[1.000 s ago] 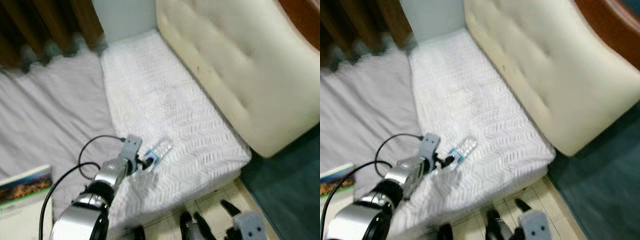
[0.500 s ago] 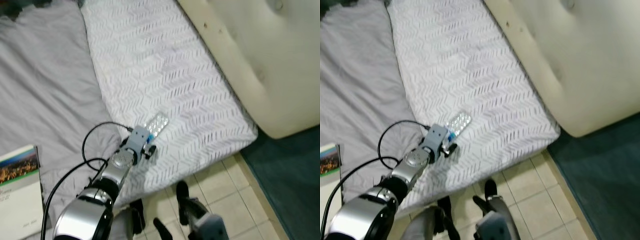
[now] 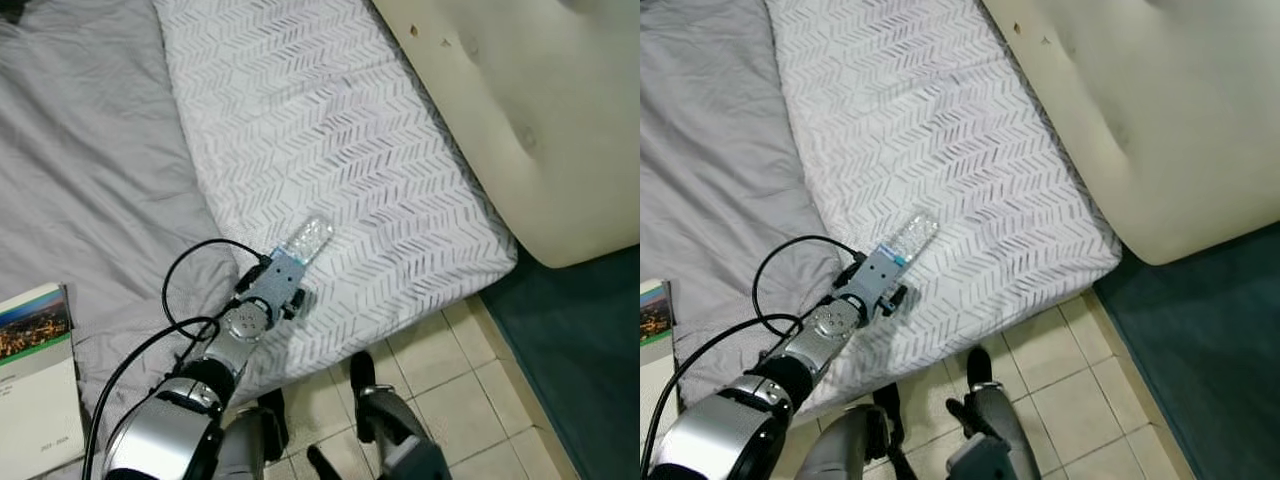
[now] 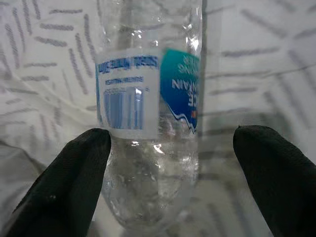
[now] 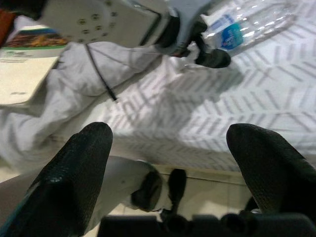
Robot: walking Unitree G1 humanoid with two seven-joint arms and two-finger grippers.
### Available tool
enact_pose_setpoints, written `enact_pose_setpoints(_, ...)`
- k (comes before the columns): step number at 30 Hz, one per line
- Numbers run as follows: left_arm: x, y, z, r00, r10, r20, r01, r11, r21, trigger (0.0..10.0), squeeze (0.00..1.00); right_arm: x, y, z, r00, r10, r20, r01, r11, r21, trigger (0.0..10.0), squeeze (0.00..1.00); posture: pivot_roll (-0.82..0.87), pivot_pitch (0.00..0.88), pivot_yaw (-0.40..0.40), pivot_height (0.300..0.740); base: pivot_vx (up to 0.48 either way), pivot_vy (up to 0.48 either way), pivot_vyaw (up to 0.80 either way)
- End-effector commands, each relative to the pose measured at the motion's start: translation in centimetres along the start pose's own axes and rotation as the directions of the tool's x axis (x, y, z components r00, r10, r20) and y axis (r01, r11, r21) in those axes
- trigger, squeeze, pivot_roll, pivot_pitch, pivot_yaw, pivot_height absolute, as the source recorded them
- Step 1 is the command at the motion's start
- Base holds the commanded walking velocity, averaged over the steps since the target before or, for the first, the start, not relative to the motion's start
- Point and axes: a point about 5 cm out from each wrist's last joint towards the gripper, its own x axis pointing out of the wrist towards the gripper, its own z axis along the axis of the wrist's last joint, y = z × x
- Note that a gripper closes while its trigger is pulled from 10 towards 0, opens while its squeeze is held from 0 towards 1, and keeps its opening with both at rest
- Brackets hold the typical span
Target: Clean up the room
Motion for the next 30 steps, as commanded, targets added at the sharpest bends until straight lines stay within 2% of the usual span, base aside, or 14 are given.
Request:
enact_pose_setpoints(1,-0.8,-1.0,-3.0,0.993,-0.020,-0.119,0.023,0.999,0.031,10.0,0.00,-0.5,1.3,-0.3,0.998,0.066,-0.015,-0.066,0.998,-0.014,10.0,0.00,-0.36,0.675,0.001,0.740,0.000,0.000,0.00)
enact_pose_setpoints(5,-0.7,0.4,-2.7,0.993,0.034,-0.110,-0.029,0.998,0.050,10.0,0.00,-0.5,1.4,-0.9,0.995,0.089,-0.035,-0.092,0.991,-0.095,10.0,0.00,-0.35,0.678,0.001,0.740,0.000,0.000,0.00)
enact_pose_setpoints(7,-0.7,0.2,-2.8,0.993,0.009,-0.118,-0.008,1.000,0.013,10.0,0.00,-0.4,0.9,-1.2,0.998,0.062,-0.032,-0.067,0.985,-0.159,10.0,0.00,-0.34,0.679,0.003,0.740,0.000,0.000,0.00)
enact_pose_setpoints(9,-0.7,0.1,-2.9,0.993,0.005,-0.119,-0.004,1.000,0.005,10.0,0.00,-0.3,0.7,-1.2,0.998,0.050,-0.030,-0.054,0.982,-0.180,10.0,0.00,-0.34,0.678,0.002,0.740,0.000,0.000,0.00)
enact_pose_setpoints(10,-0.7,0.0,-3.0,0.992,-0.006,-0.126,0.000,0.999,-0.047,10.0,0.00,-0.2,0.3,-1.2,1.000,0.025,-0.016,-0.028,0.962,-0.273,10.0,0.00,-0.34,0.678,0.002,0.740,0.000,0.000,0.00)
enact_pose_setpoints(11,-0.7,-0.1,-3.1,0.992,-0.009,-0.129,-0.001,0.997,-0.072,10.0,0.00,-0.2,0.1,-1.2,1.000,0.015,-0.007,-0.016,0.949,-0.315,10.0,0.00,-0.34,0.678,0.002,0.740,0.000,0.000,0.00)
enact_pose_setpoints(13,-0.8,-0.1,-3.1,0.991,-0.010,-0.132,-0.002,0.996,-0.094,10.0,0.00,-0.2,0.0,-1.2,1.000,0.011,0.000,-0.010,0.940,-0.341,10.0,0.00,-0.34,0.678,0.000,0.740,0.000,0.000,0.00)
enact_pose_setpoints(15,-0.8,-0.1,-3.1,0.991,-0.010,-0.134,-0.005,0.994,-0.111,9.6,0.00,-0.2,-0.2,-1.3,1.000,-0.001,0.015,0.006,0.929,-0.369,10.0,0.00,-0.34,0.678,-0.001,0.740,0.000,0.000,0.00)
enact_pose_setpoints(16,-0.8,-0.2,-3.1,0.991,-0.012,-0.135,-0.005,0.992,-0.127,2.2,0.00,0.1,-0.2,-2.1,1.000,0.006,0.017,0.001,0.915,-0.403,10.0,0.00,-0.33,0.679,0.001,0.740,0.000,0.000,0.00)
enact_pose_setpoints(18,-0.8,-0.3,-3.1,0.991,-0.014,-0.135,-0.003,0.991,-0.132,2.2,0.00,0.2,-0.1,-2.5,1.000,0.017,0.020,-0.007,0.906,-0.423,10.0,0.00,-0.33,0.679,0.001,0.740,0.000,0.000,0.00)
enact_pose_setpoints(19,-0.7,-0.3,-3.1,0.991,-0.016,-0.132,-0.003,0.990,-0.144,0.0,0.00,0.5,-0.2,-2.8,0.999,0.023,0.022,-0.010,0.895,-0.445,10.0,0.00,-0.31,0.683,0.010,0.740,0.000,0.000,0.00)
enact_pose_setpoints(26,-0.6,-0.1,-2.7,0.994,-0.017,-0.109,-0.004,0.981,-0.192,0.0,0.00,1.5,-0.7,-4.2,0.999,0.021,0.025,-0.006,0.866,-0.501,10.0,0.00,-0.28,0.679,0.025,0.740,0.000,0.000,0.00)
enact_pose_setpoints(28,-0.6,1.2,-2.2,0.998,0.017,-0.067,-0.036,0.953,-0.301,0.0,0.00,2.1,-0.8,-5.4,0.999,0.038,0.000,-0.033,0.868,-0.495,10.0,0.00,-0.28,0.668,0.038,0.740,0.000,0.000,0.00)
enact_pose_setpoints(30,-0.7,2.5,-1.9,0.999,0.042,-0.011,-0.043,0.937,-0.348,0.0,0.00,2.8,-1.4,-6.3,0.999,0.048,-0.014,-0.048,0.853,-0.519,10.0,0.00,-0.24,0.640,0.058,0.740,0.000,0.000,0.00)
